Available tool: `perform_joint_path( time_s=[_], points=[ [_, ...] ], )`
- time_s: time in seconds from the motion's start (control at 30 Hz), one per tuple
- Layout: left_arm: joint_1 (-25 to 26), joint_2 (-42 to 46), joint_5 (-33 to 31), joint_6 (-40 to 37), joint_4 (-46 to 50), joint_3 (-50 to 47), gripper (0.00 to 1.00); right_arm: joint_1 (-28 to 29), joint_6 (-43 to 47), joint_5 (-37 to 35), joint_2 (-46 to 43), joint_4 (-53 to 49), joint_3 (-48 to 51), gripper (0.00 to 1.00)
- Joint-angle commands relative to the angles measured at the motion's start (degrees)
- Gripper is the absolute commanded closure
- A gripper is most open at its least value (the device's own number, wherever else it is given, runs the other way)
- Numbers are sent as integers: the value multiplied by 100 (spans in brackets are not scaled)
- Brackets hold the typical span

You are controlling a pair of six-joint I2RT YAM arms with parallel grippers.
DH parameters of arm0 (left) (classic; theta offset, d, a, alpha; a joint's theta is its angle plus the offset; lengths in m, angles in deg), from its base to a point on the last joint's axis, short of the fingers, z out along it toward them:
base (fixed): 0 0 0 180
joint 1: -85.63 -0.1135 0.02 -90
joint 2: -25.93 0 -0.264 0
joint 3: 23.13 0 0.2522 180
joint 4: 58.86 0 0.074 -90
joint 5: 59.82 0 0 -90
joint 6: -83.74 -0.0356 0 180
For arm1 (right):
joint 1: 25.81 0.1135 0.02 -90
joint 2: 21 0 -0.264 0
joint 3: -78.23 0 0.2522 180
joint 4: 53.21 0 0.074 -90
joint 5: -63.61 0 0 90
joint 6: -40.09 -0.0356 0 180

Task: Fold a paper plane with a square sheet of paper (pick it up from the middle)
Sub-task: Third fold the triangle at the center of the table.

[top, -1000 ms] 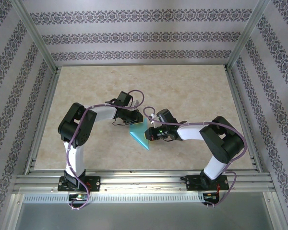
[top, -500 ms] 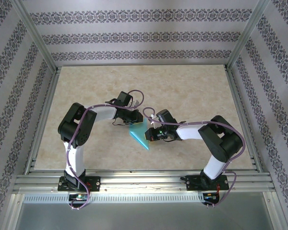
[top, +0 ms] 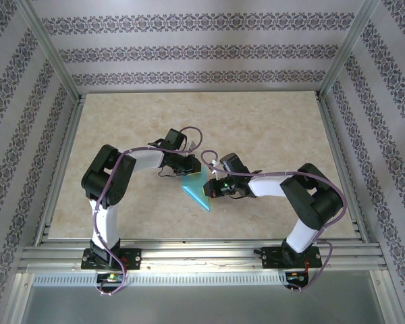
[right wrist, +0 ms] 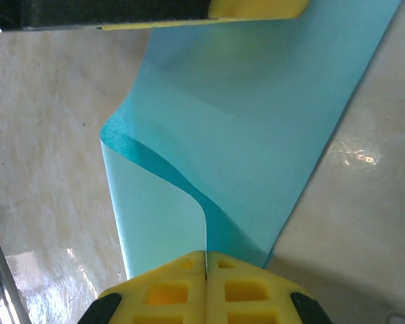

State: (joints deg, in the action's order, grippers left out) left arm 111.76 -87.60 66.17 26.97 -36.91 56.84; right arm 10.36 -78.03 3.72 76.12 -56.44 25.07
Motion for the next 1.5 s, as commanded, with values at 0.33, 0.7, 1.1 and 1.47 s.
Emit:
perform_joint_path(
  time_s=[0.33, 0.7, 1.1, 1.47],
  points=[
    [-7, 104, -4, 25, 43, -70, 80, 64, 82, 180, 246, 45, -165, 100],
    [-10, 102, 22, 17, 54, -13, 79, 61, 137, 58, 334, -71, -121, 100],
    [-7, 773, -395, 256, 140, 291, 68, 58, 149, 10, 316, -147, -112, 100],
    [175, 2602, -631, 2626, -1908, -2286, 100, 77, 105, -47, 307, -143, -87, 100]
  ],
)
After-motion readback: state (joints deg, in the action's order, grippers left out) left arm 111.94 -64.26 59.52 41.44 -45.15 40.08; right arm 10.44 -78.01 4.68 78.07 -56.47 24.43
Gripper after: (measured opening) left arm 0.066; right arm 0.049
